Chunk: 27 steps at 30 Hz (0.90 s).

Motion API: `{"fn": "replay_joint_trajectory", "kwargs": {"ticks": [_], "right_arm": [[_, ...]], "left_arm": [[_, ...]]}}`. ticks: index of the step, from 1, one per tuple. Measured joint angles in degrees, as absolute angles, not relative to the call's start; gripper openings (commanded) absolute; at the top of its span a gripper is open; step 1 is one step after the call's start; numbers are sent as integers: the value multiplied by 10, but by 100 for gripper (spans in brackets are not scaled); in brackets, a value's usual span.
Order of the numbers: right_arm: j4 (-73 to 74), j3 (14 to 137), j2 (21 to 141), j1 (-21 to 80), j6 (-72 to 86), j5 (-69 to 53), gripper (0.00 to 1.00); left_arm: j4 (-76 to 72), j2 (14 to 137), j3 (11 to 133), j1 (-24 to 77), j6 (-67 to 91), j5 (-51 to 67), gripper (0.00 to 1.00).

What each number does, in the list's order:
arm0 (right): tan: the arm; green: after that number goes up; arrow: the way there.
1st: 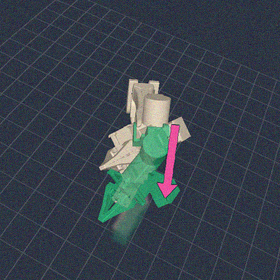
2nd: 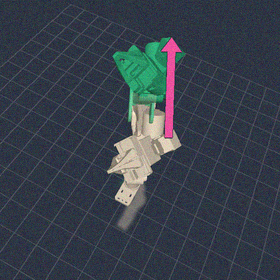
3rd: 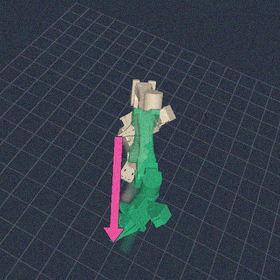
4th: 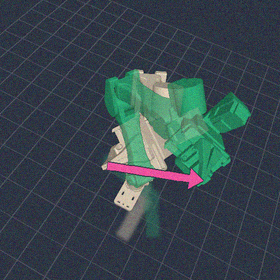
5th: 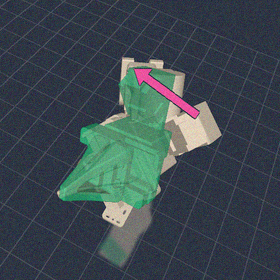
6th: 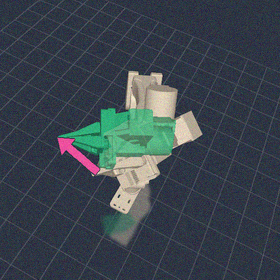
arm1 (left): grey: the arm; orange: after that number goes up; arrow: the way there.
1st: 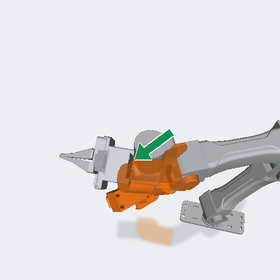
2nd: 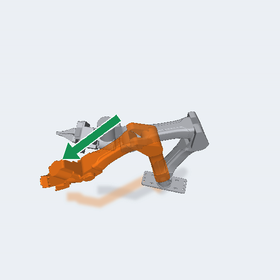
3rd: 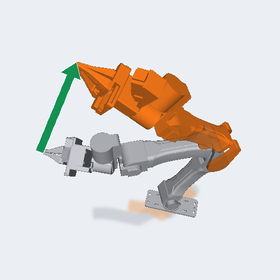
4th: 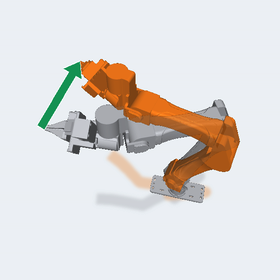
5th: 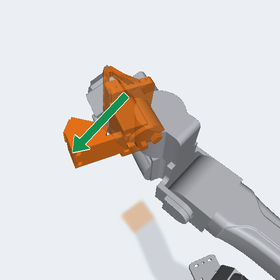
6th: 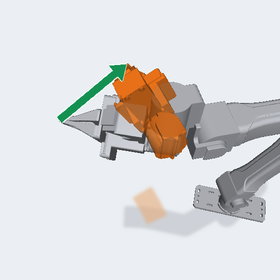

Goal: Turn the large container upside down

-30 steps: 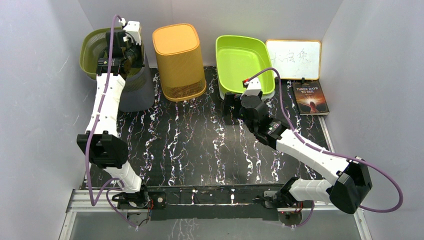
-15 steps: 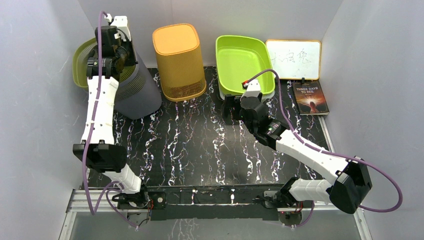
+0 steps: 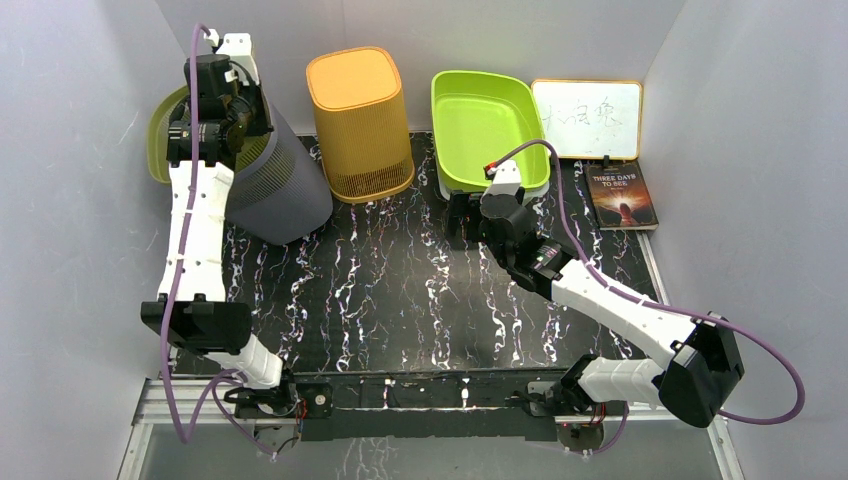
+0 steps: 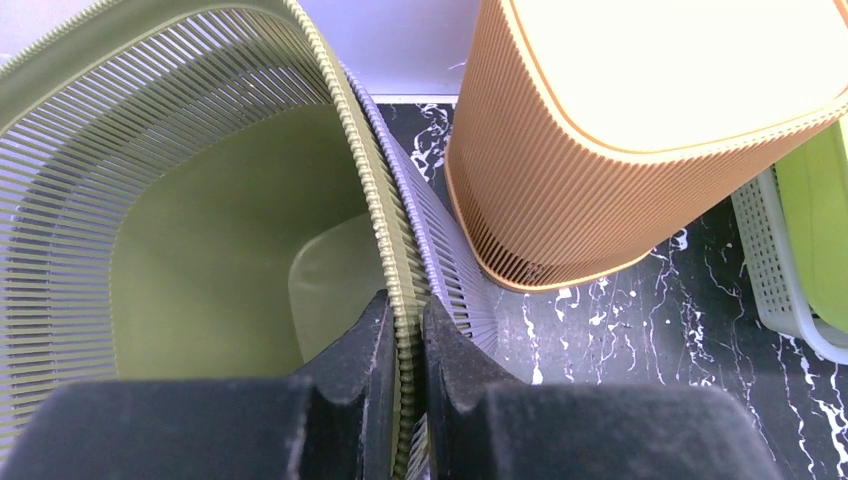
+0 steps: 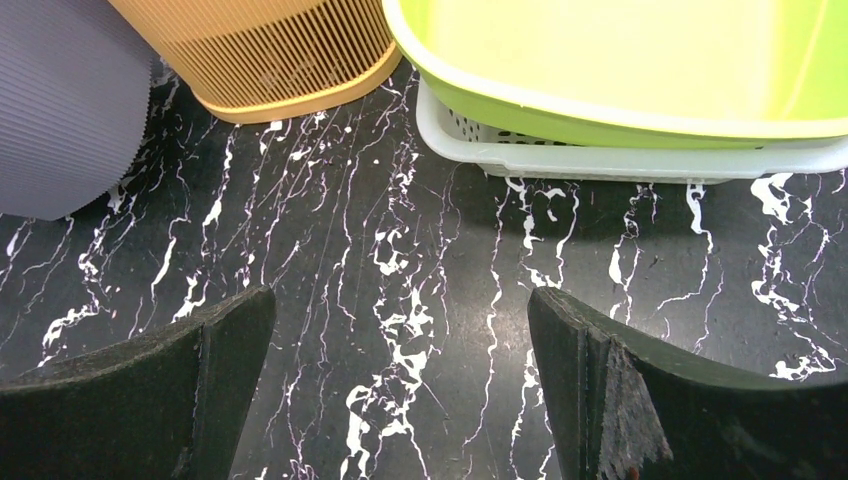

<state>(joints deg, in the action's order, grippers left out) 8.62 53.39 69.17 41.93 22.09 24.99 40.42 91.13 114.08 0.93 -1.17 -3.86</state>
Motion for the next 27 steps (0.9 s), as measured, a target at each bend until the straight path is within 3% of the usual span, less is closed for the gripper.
{"fn": "replay_joint_trajectory", "kwargs": {"ticks": [27], "right_arm": [[90,529,720,419,226,249,98]], "left_arm": [[272,767,1030,35,-59,-70,0]]}}
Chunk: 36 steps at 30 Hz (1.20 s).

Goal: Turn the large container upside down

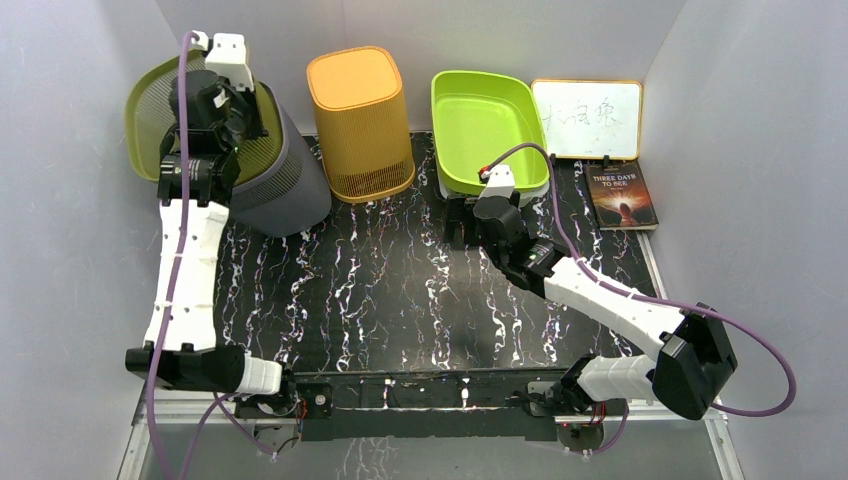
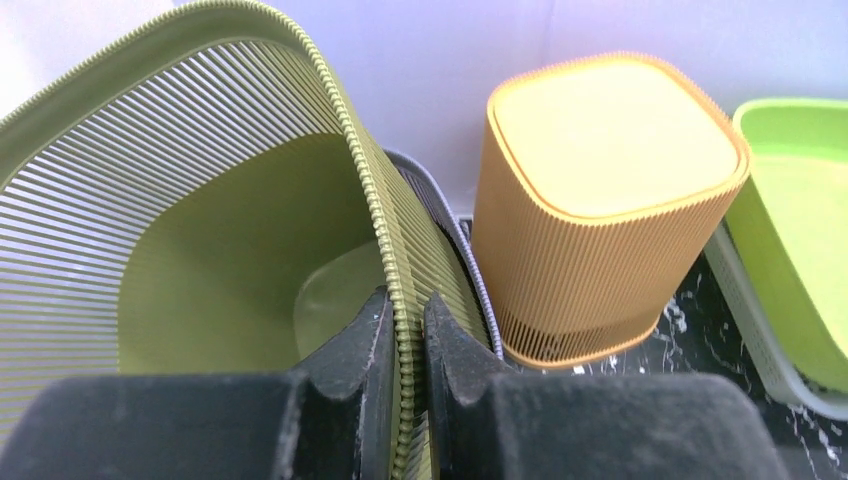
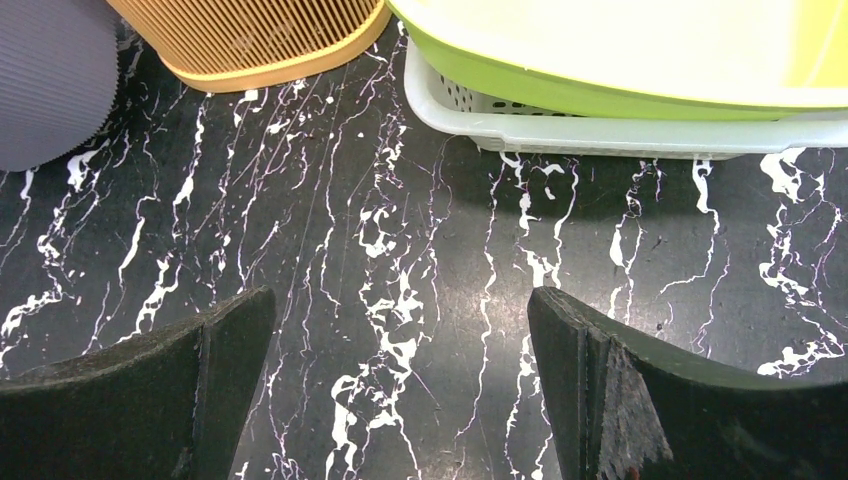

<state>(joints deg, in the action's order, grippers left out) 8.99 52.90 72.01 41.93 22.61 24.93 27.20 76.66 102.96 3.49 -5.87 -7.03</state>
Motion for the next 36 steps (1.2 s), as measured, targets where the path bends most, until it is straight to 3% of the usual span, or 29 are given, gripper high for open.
{"fn": "replay_joint_trajectory", "kwargs": {"ticks": [9,19,26,36], "right_arm": [[92,533,742,419,226,245,98],[105,542,735,419,226,257,98],[123,549,697,419,225,293,98],[141,571,679,419,218,342,98]], "left_arm": [[223,682,1093,34,-48,-78,0],[171,613,1150,34,22,-4,0],[249,617,1210,31,102,156,0],[310,537,1018,33,201,416,0]]}}
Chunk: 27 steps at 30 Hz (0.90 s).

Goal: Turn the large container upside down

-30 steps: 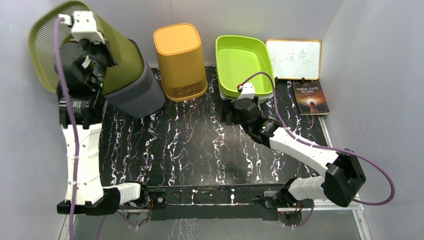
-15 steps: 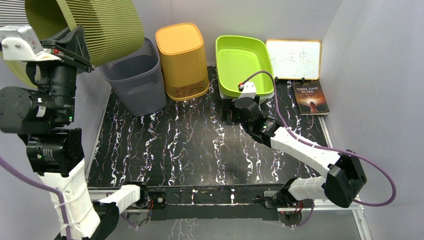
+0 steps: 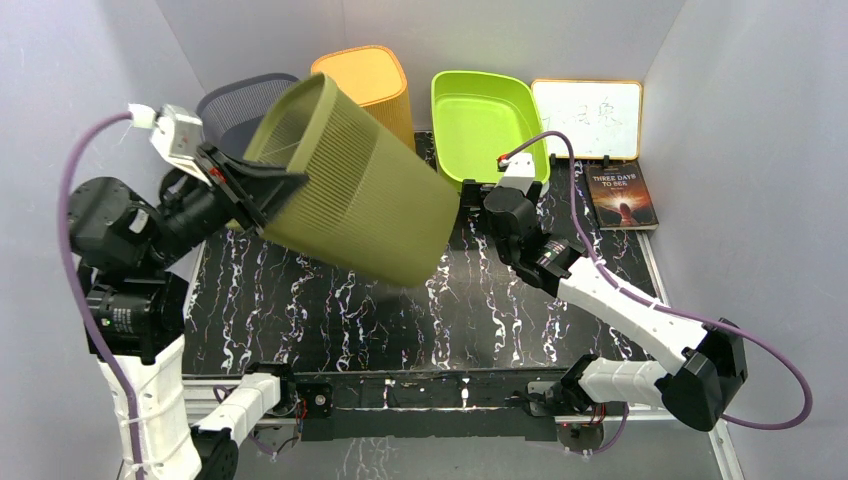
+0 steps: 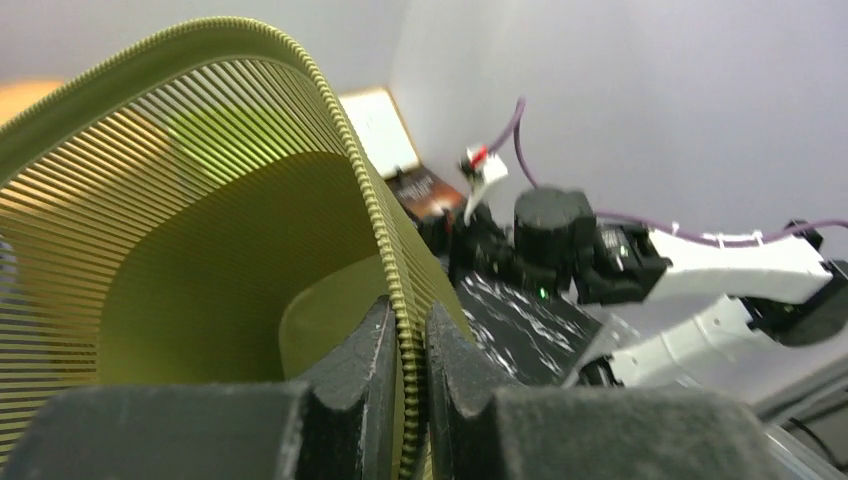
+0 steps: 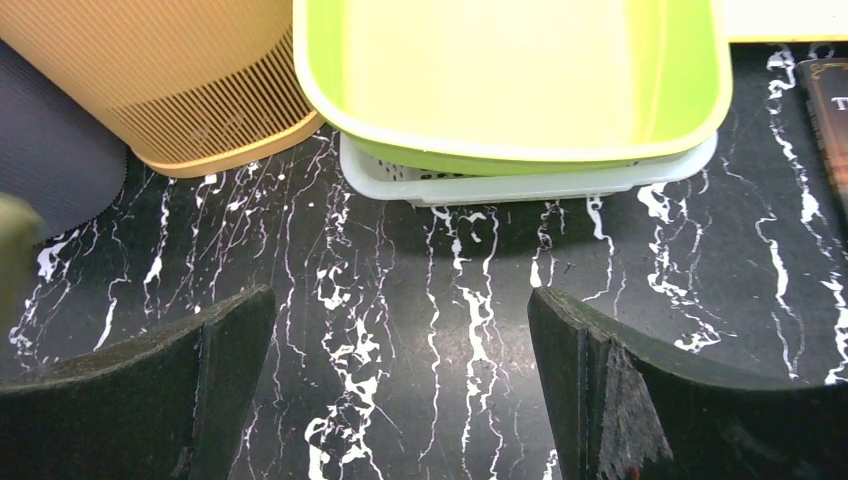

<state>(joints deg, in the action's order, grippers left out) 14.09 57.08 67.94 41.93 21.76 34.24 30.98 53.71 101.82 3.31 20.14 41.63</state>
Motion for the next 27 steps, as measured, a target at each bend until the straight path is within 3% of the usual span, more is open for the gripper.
{"fn": "replay_joint_trajectory", "kwargs": {"ticks": [9,16,25,27], "right_arm": [[168,599,651,419,202,379,98],[176,608,642,419,198,382,98],[185,608,642,419,198,378,98],[189,609,642,419,198,378,98]], "left_arm": [[366,471,832,34,169,435,0],[459,475,779,34,91,357,0],[464,450,739,34,39,317,0],[464,452,732,34,34,317,24]]}}
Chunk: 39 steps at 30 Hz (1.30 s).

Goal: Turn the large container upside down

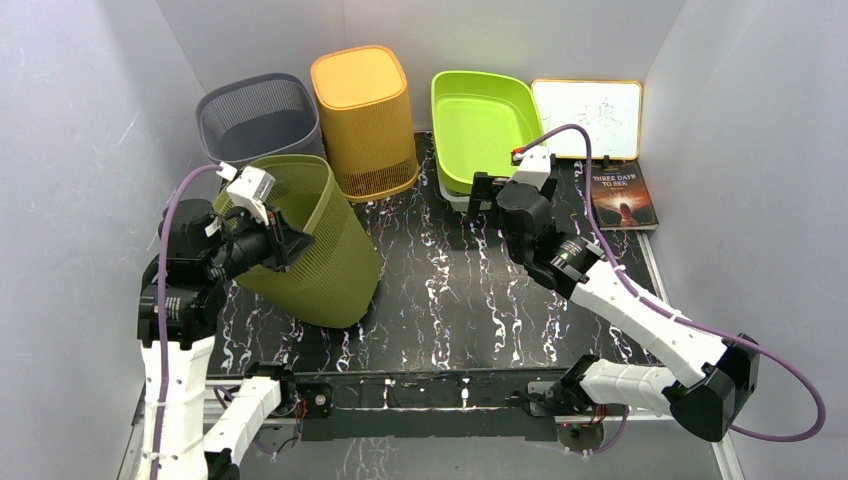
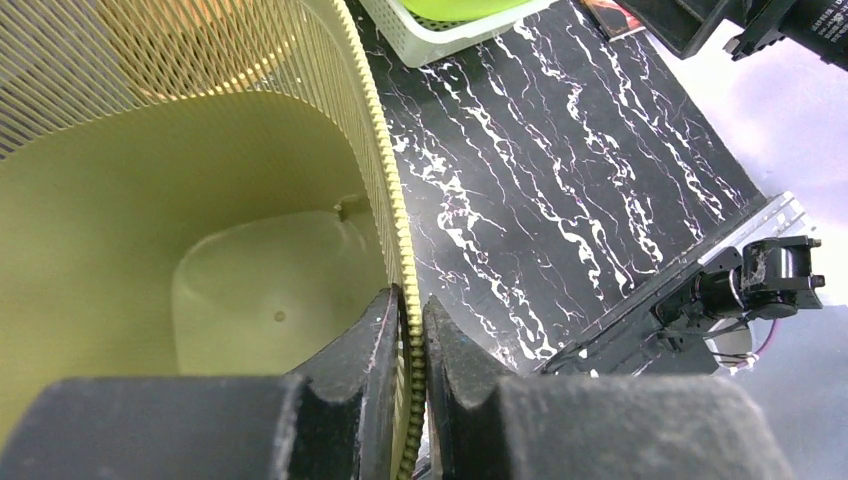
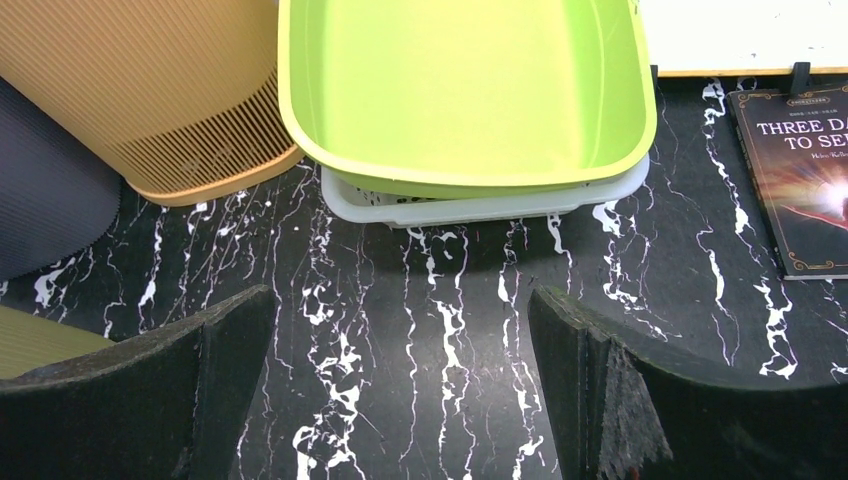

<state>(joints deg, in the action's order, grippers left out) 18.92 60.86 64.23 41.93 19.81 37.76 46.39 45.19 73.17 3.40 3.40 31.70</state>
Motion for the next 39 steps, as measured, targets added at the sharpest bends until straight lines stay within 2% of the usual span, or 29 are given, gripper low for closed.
{"fn": "replay_joint_trajectory", "kwargs": {"ticks": [2,5,10,16,18,23,29,32,39], "right_arm": [[196,610,642,419,198,378,98],[206,616,644,419,196,375,98],[216,631,651,419,194,362,98],[231,645,651,420,180,323,98],[233,659,653,426,175,307,98],[243,726,687,492,153,266,98],[241,879,813,656,90,241,98],[234,902,857,713,63,235,98],[234,928,902,743,31,197,97]], "left_arm": [[462,455,728,34,32,321,41],[460,461,719,34,40,335,58],[444,471,718,34,62,366,71],[413,476,764,34,118,394,78],[391,479,801,34,140,387,97],[368,495,908,34,173,306,98],[356,548,1001,34,178,201,98],[373,583,1054,34,164,125,98],[360,564,1079,34,154,35,98]]}}
